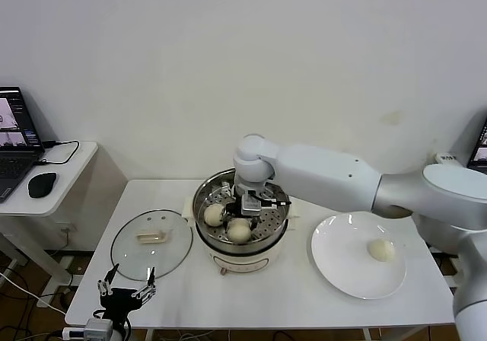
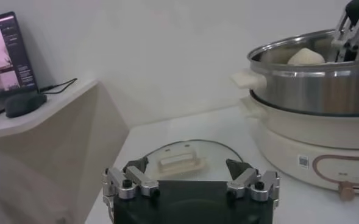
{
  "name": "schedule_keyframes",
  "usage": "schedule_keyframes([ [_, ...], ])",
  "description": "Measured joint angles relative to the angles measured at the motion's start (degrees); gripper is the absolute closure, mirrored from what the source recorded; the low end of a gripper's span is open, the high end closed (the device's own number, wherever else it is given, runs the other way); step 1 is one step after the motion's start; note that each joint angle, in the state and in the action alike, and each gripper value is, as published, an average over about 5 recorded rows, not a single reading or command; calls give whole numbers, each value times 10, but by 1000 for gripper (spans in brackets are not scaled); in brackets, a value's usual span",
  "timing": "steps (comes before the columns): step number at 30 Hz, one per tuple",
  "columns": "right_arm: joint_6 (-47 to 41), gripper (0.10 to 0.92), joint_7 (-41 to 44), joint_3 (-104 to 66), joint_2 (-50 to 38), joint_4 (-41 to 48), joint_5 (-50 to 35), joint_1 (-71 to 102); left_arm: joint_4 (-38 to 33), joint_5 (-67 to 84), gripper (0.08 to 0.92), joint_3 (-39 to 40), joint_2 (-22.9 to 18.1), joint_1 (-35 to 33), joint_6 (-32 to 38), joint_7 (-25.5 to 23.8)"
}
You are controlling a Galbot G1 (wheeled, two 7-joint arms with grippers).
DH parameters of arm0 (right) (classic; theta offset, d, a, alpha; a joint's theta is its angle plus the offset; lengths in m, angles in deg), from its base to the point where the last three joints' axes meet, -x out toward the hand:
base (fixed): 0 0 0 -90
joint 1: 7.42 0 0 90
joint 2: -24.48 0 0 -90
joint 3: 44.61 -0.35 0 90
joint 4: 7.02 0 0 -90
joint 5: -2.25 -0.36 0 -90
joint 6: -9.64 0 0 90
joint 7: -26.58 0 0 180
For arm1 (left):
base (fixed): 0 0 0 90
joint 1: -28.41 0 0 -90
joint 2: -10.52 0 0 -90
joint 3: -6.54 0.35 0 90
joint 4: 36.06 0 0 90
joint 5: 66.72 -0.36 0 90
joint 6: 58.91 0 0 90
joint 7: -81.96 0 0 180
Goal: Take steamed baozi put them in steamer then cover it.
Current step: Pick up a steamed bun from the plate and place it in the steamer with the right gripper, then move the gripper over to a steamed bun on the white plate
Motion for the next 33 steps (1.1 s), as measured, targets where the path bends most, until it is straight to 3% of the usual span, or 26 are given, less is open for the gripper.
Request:
schedule_keyframes([
  [11, -76, 202, 11, -17, -70, -30, -73, -71, -3, -1, 177, 4, 4, 1, -1, -5],
  [22, -307, 203, 22, -46, -191, -44, -184, -99, -14, 0, 177, 10, 10, -7, -3, -11],
  [33, -435, 203, 50, -127, -329, -56, -138, -7, -27, -3, 177, 13, 14, -26, -4, -12],
])
